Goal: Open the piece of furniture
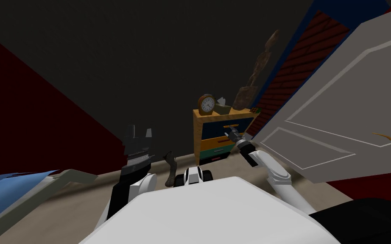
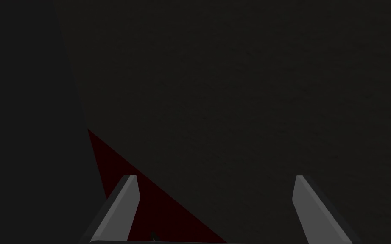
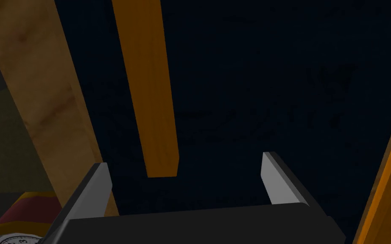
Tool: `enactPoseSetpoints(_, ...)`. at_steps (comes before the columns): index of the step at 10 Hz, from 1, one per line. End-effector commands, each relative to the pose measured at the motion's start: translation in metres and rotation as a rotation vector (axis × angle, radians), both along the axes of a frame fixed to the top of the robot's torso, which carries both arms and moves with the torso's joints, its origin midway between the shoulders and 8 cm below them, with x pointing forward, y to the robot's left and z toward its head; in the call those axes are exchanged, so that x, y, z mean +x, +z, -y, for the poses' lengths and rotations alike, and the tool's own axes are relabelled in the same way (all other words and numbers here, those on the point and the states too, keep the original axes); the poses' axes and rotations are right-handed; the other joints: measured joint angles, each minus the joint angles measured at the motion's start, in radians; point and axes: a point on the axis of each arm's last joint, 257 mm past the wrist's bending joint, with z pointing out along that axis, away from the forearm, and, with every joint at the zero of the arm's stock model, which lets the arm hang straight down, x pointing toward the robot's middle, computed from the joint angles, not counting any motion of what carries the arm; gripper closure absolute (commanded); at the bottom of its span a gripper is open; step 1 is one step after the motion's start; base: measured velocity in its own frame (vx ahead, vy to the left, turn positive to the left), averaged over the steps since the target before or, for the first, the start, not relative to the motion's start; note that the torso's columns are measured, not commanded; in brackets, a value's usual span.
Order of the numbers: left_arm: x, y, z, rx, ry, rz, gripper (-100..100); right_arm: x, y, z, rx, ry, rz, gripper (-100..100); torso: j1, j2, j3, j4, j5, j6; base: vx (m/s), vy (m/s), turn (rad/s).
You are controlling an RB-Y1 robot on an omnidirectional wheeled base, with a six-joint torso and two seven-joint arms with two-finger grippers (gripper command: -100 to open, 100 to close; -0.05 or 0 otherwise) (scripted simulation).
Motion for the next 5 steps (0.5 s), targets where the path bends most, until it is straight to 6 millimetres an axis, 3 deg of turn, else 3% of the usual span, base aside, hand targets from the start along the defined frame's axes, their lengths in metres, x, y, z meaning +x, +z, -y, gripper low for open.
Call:
enactPoseSetpoints(1, 0.0, 0.0, 0.0, 0.0, 0.0, 0.0, 0, 0.0001, 0.0063, 0.0078, -0.006, -0.004, 0.0, -100, -0.001, 0.0, 0.0, 0.0, 0.0, 0.0, 0.08, 0.042, 0.015)
enactPoseSetpoints(2, 0.0, 0.0, 0.0, 0.0, 0.0, 0.0, 0, 0.0005, 0.0025, 0.0052, -0.007, -0.003, 0.0, -100, 0.001, -0.003, -0.002, -0.001, 0.0, 0.0, 0.051, 0.026, 0.003)
enactPoseSetpoints(3, 0.0, 0.0, 0.0, 0.0, 0.0, 0.0, 0, 0.0006, 0.0029, 0.0058, -0.006, -0.003, 0.0, 100, 0.0, -0.002, -0.001, -0.001, 0.0, 0.0, 0.007, 0.004, 0.0)
enactPoseSetpoints(5, 0.0, 0.0001, 0.0, 0.0, 0.0, 0.0, 0, -0.0016, 0.0064, 0.0019, -0.006, 0.011, 0.003, 100, -0.002, 0.007, 0.004, 0.001, -0.001, 0.0, -0.16, -0.017, -0.069)
